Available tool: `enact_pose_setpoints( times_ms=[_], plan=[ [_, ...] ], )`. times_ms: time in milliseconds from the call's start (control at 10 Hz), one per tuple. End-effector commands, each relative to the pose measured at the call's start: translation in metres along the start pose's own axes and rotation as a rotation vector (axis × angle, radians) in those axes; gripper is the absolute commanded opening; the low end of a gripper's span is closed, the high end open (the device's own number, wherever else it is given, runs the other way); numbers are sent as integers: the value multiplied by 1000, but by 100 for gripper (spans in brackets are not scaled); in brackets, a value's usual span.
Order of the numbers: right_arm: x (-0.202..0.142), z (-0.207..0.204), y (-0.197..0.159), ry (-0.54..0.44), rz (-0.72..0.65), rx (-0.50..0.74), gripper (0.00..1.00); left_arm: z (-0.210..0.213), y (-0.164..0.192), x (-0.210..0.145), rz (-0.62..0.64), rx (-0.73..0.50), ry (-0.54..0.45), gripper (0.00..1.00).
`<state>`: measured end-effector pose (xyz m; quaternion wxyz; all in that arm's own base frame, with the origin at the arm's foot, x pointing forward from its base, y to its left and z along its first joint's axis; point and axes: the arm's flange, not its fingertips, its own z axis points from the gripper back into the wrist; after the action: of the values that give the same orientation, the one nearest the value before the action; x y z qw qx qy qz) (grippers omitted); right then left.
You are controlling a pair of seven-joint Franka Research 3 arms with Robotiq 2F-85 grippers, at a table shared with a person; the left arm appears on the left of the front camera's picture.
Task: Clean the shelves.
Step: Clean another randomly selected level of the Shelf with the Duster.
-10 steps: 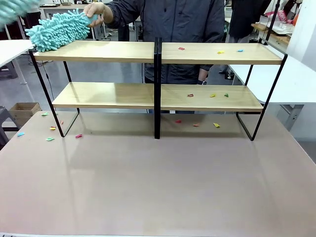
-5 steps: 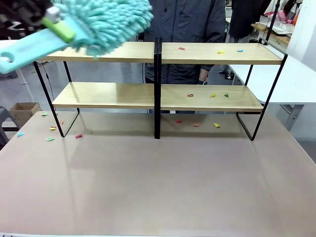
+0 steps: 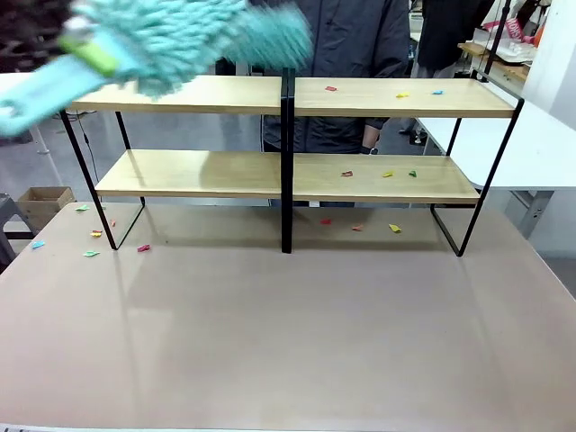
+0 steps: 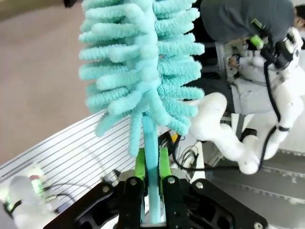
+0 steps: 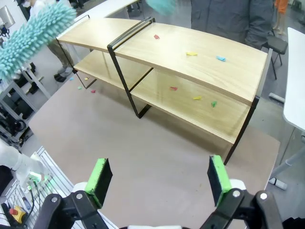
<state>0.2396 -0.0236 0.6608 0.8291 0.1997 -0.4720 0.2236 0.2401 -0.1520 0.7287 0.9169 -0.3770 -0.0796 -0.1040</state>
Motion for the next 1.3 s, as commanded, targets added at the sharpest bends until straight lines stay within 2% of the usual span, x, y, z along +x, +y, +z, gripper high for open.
enact_pose_setpoints(
  times_ms=[0, 200, 300, 400, 500, 600, 700, 800, 900, 1100, 1200],
  plan=[
    [-1, 0, -1, -1, -2, 1, 100, -40, -58, 83, 56, -33, 50, 12],
    [-1, 0, -1, -1, -2, 1, 100, -87, -111, 152, 97, 71, 62, 12],
    [-1, 0, -1, -1, -2, 1, 100, -109, -133, 183, 147, 121, 44, 12],
    [-1, 0, -1, -1, -2, 1, 100, -128, -136, 213, 232, 178, -22, 12],
    [-1, 0, -1, -1, -2, 1, 100, -126, -126, 221, 220, 147, 21, 12],
    [-1, 0, -1, -1, -2, 1, 100, -128, -114, 177, 140, 71, 2, 12],
    [-1, 0, -1, -1, -2, 1, 100, -128, -114, 177, 140, 71, 2, 12],
    [-1, 0, -1, -1, -2, 1, 100, -144, -110, 210, 187, 114, 2, 12],
    [-1, 0, -1, -1, -2, 1, 100, -148, -93, 194, 285, 160, -121, 12],
    [-1, 0, -1, -1, -2, 1, 100, -168, -89, 200, 287, 185, -181, 12],
    [-1, 0, -1, -1, -2, 1, 100, -182, -92, 206, 258, 211, -151, 12]
  ],
)
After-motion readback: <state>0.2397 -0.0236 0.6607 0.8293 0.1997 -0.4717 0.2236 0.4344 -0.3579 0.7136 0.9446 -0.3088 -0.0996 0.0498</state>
